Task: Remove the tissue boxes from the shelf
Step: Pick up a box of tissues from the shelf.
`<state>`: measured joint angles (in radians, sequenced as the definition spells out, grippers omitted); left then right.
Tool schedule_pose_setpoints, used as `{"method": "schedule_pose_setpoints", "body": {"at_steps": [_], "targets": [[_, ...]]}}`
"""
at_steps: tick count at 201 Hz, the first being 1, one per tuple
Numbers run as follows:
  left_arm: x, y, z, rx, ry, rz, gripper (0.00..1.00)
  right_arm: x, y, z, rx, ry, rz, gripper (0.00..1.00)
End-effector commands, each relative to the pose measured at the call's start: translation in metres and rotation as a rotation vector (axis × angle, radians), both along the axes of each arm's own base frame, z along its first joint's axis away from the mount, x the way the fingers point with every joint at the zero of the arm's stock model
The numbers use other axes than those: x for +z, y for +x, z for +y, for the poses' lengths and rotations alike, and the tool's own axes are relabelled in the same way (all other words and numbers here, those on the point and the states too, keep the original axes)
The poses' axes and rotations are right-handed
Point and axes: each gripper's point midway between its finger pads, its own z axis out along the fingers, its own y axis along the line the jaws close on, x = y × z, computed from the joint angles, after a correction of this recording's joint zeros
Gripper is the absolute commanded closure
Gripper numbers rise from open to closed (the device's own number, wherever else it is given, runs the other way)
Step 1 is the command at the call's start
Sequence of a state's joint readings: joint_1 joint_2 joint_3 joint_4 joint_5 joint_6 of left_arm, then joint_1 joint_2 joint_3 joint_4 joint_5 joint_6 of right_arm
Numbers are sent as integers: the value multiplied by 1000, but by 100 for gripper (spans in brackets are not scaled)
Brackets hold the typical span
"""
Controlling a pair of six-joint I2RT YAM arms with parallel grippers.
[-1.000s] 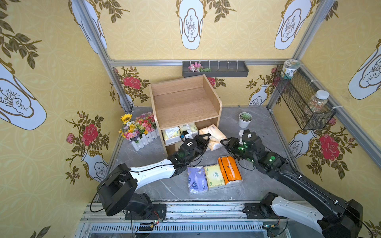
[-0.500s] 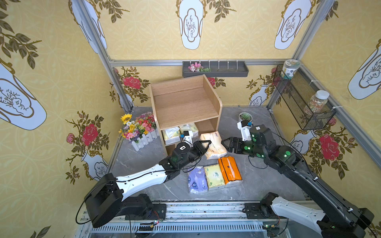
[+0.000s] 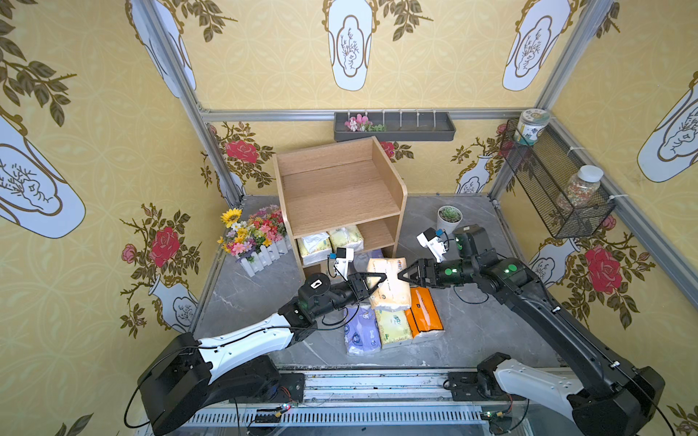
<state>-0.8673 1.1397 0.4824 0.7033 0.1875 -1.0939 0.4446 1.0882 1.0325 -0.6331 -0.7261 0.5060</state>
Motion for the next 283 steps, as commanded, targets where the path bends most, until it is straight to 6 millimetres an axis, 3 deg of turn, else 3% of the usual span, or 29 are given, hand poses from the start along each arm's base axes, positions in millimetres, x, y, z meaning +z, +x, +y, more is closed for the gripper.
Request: {"method": "schedule_pose_setpoints", "body": {"at_steps": [1,41,103,129,156,180,195,225,248,283], "targets": [[24,-11,-3,-68,-95,-67,75,13,-3,11,56,86,-18,30],[25,-14,-5,-91,-118,-65,75,26,-9,21,101,183,-15,44],[20,-13,-6,-89,-115,-45,70,32,-13,30,115,244,-13,76],[15,-12,-2,-67,-103,-31,54,31,-16,34,120,242,-15,81],[6,-8,13,8,-68,-7,17,29,-15,33,102,226,-18,81],[-11,3,39,163,39,34,3,18,-15,28,72,174,-12,82],[-30,10,66,294,159,89,2,10,-15,26,55,128,-10,84],[-46,16,121,525,332,154,4,-9,-24,34,60,23,-16,85],[-57,14,165,696,420,208,9,-24,-37,60,105,-16,-6,86],[-53,10,216,900,472,215,11,-44,-50,106,140,-59,-14,87]]}}
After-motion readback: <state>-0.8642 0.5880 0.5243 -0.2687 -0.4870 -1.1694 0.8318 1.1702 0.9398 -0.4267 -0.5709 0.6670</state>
